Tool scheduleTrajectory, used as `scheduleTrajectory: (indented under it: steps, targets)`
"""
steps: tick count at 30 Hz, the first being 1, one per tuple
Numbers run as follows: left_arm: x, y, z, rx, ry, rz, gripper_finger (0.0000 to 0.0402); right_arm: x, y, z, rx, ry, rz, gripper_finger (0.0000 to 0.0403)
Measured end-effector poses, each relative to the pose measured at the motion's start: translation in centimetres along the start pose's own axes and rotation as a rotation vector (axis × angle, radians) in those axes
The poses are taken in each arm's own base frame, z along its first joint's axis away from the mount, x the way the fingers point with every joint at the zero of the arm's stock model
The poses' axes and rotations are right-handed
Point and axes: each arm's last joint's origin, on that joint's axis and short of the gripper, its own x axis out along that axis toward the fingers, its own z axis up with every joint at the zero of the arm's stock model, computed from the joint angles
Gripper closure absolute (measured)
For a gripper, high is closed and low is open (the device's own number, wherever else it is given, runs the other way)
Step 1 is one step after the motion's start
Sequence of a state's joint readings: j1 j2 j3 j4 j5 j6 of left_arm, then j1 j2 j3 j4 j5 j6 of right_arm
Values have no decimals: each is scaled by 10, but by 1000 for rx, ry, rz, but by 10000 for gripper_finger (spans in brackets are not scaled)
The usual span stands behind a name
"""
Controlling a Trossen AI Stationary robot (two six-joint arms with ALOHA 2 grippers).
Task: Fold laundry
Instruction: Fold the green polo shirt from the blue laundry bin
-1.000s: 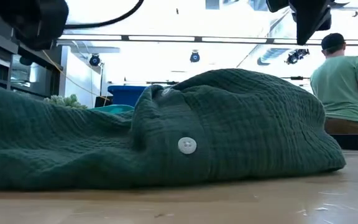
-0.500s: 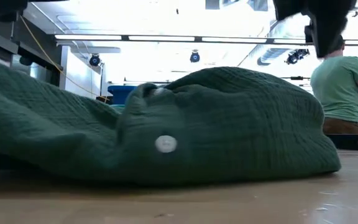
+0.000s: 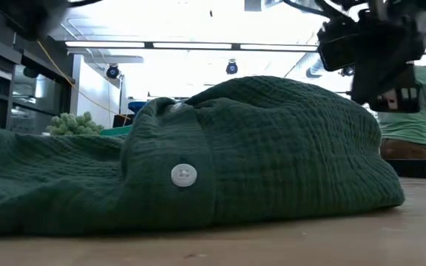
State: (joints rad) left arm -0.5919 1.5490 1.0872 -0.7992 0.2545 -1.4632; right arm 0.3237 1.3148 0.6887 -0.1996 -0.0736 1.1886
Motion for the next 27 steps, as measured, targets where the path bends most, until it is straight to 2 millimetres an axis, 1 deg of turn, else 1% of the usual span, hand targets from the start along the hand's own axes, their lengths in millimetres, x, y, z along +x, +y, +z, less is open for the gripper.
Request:
scheduleTrajectory:
  steps: [2, 4, 6, 7, 10, 12, 14, 16, 18, 20, 21, 24, 27]
  targets:
    - [1, 1, 6, -9, -59, -4, 401, 0, 5, 3, 38, -50, 60, 400]
    - [4, 4, 10, -15, -97, 24, 401, -1, 15, 7, 52, -94, 141, 402]
    - [10, 7, 16, -16, -123, 51, 401, 1, 21, 9, 58, -109, 153, 402]
    - [12, 8, 19, -25, -137, 65, 401, 6, 20, 9, 62, -106, 134, 403]
    - [20, 7, 28, -47, -163, 77, 401, 29, 14, 9, 106, -92, 76, 403]
    - [27, 5, 34, -56, -170, 68, 401, 47, 12, 9, 113, -91, 78, 403]
    - [35, 2, 39, -44, -171, 58, 401, 66, 5, 8, 147, -74, 54, 403]
    - [43, 0, 41, -18, -124, 57, 401, 83, -6, 3, 163, -9, -6, 403]
    - [53, 2, 35, 12, -50, 97, 401, 89, -17, -4, 157, 89, -85, 403]
    - [63, 5, 22, 60, 23, 163, 401, 86, -22, -15, 103, 170, -176, 403]
    - [67, 8, 14, 79, 57, 200, 401, 81, -24, -20, 77, 212, -225, 403]
    - [78, 14, -6, 117, 138, 296, 401, 59, -34, -32, 30, 306, -399, 403]
    - [87, 15, -22, 147, 181, 326, 401, 36, -39, -37, 11, 328, -509, 403]
